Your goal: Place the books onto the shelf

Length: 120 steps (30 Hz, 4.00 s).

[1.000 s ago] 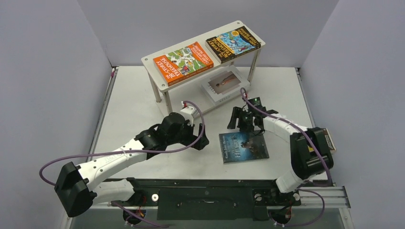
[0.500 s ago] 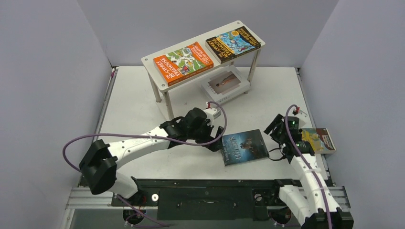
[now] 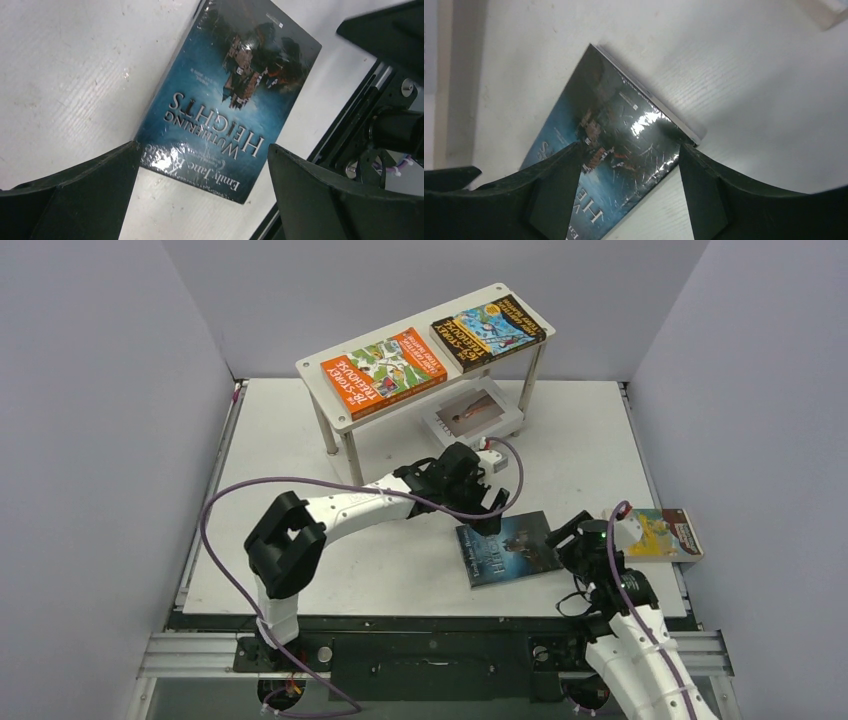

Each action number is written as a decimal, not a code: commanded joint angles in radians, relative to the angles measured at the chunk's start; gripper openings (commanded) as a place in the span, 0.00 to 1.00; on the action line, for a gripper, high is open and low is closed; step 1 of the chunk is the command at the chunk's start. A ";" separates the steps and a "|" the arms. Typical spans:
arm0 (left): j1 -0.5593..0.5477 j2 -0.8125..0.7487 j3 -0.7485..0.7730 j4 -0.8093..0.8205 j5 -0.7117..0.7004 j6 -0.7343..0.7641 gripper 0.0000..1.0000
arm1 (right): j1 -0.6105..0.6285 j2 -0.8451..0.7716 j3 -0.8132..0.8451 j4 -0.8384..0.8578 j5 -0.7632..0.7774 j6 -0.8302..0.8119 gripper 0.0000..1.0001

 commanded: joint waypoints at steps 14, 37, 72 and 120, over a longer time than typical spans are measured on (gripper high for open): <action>0.044 0.236 0.213 -0.062 0.071 0.048 0.98 | 0.115 0.088 -0.221 0.239 -0.099 0.312 0.66; 0.013 0.071 -0.036 0.017 0.211 -0.110 0.89 | 0.004 0.350 -0.261 0.612 -0.479 0.030 0.66; -0.016 -0.050 -0.028 -0.061 0.167 -0.089 0.89 | 0.110 0.005 -0.260 0.464 -0.509 0.101 0.00; 0.349 -1.015 -0.062 -0.256 -0.391 -0.146 0.97 | 0.157 0.287 0.735 0.701 -0.629 0.077 0.00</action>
